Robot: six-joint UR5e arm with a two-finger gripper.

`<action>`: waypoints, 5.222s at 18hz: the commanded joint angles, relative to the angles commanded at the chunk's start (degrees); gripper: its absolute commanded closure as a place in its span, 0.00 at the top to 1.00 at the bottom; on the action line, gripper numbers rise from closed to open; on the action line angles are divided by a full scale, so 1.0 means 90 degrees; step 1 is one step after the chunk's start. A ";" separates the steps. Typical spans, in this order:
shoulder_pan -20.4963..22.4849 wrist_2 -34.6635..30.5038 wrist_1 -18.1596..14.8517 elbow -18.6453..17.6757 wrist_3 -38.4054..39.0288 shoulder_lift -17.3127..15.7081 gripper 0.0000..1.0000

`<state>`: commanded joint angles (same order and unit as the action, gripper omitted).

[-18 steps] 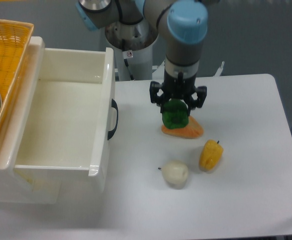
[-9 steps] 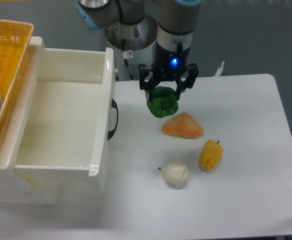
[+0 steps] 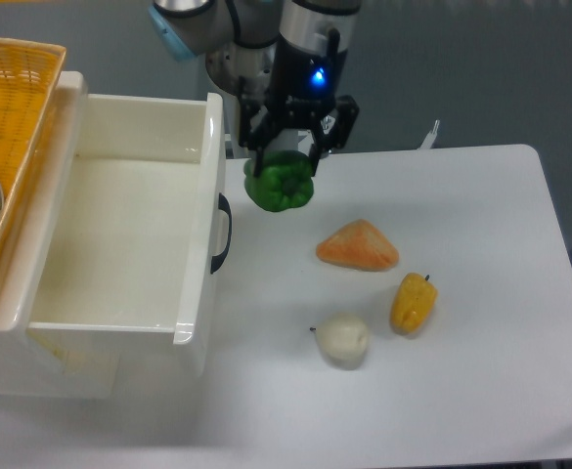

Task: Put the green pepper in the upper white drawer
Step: 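Lift the green pepper and carry it toward the open white drawer, then lower the held green pepper into the drawer interior, then open the gripper to release the pepper into the drawer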

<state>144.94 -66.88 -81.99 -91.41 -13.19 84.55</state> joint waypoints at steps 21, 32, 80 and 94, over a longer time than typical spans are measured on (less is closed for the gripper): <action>-0.1230 -0.0166 -0.0216 -0.0137 0.0450 0.0224 0.44; -0.1621 -0.0342 -0.0245 -0.0146 0.0489 0.0487 0.45; -0.2393 -0.0420 -0.0411 -0.0176 0.0489 0.0840 0.51; -0.2383 -0.0556 -0.0411 -0.0176 0.0430 0.0752 0.91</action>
<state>123.49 -71.89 -85.69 -92.99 -9.32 91.32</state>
